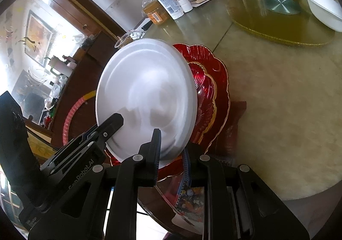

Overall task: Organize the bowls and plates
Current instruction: 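Carry the white plate onto the red plate stack and open the left gripper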

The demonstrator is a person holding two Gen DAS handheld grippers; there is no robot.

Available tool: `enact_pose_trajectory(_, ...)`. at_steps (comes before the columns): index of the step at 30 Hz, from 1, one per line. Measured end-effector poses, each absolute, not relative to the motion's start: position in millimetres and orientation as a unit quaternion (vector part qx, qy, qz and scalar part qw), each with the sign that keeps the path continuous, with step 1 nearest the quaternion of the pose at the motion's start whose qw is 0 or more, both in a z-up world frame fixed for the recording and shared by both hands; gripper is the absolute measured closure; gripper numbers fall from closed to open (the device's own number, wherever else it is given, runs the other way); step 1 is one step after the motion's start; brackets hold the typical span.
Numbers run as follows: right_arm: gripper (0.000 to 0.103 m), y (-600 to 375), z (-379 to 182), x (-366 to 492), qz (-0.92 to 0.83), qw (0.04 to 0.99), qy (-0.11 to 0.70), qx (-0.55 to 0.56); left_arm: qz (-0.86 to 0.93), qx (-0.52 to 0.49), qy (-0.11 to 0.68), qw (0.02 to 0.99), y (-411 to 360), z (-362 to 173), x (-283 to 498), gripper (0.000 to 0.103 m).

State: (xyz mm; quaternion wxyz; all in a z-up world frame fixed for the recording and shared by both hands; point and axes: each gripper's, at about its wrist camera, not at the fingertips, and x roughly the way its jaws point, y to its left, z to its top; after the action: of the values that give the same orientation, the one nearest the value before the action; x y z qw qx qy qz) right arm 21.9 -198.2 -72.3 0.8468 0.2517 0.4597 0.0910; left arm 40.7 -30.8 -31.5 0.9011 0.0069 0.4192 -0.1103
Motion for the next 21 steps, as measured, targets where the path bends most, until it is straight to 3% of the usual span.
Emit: enact_pose_trajectory(21, 0.084, -194.8, -70.1, 23.4, 0.086, 0.865, 0.445, 0.215, -0.087, -0.026, 0.428, 0.899, 2.0, -33.3, 50.1, 0.084)
